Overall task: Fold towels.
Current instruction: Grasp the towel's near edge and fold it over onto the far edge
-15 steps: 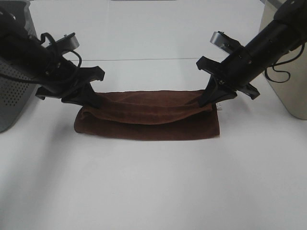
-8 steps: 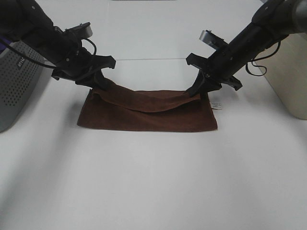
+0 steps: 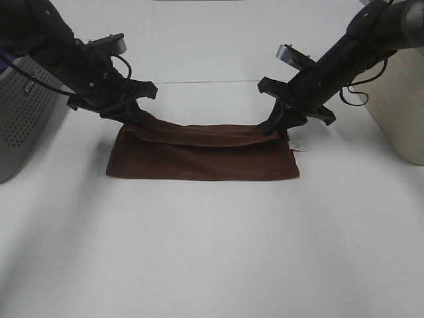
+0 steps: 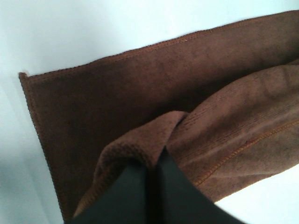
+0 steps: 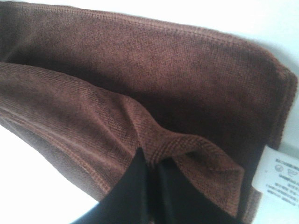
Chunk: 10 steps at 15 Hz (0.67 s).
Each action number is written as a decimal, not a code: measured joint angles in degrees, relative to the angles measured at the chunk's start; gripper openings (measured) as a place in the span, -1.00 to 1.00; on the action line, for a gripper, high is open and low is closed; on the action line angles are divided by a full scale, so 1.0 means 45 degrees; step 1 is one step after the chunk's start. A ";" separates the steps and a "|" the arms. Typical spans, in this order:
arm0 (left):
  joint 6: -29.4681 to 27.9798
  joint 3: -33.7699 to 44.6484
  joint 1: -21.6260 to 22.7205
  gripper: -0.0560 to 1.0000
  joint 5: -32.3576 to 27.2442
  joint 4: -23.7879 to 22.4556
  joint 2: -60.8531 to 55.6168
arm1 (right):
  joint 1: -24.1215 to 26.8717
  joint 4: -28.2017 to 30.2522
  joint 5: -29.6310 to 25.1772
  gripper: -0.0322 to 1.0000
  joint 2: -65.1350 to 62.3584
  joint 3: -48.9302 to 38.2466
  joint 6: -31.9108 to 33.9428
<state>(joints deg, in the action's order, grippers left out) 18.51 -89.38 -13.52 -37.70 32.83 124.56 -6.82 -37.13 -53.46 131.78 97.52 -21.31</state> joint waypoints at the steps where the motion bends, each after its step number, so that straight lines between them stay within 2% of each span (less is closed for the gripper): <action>1: 0.0000 0.0000 0.0000 -0.88 0.0000 -0.0064 0.0000 | 0.0000 -0.0102 0.0000 -0.94 0.0000 0.0102 0.0000; 4: 0.0000 0.0000 0.0000 -0.88 -0.0013 -0.0166 0.0000 | 0.0000 -0.0204 0.0013 -0.94 0.0000 0.0840 0.0229; 6: 0.0000 0.0000 0.0000 -0.88 0.0013 -0.0420 0.0000 | 0.0000 0.0255 0.0140 -0.94 0.0000 0.1006 0.0675; 10: -0.0280 0.0000 0.0000 -0.88 0.0866 -0.0764 0.0013 | -0.0013 0.0777 0.0688 -0.94 0.0000 0.1006 0.1222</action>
<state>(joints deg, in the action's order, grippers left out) 17.25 -89.38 -13.52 -33.80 29.39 124.62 -6.88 -33.63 -50.36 131.78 102.04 -15.81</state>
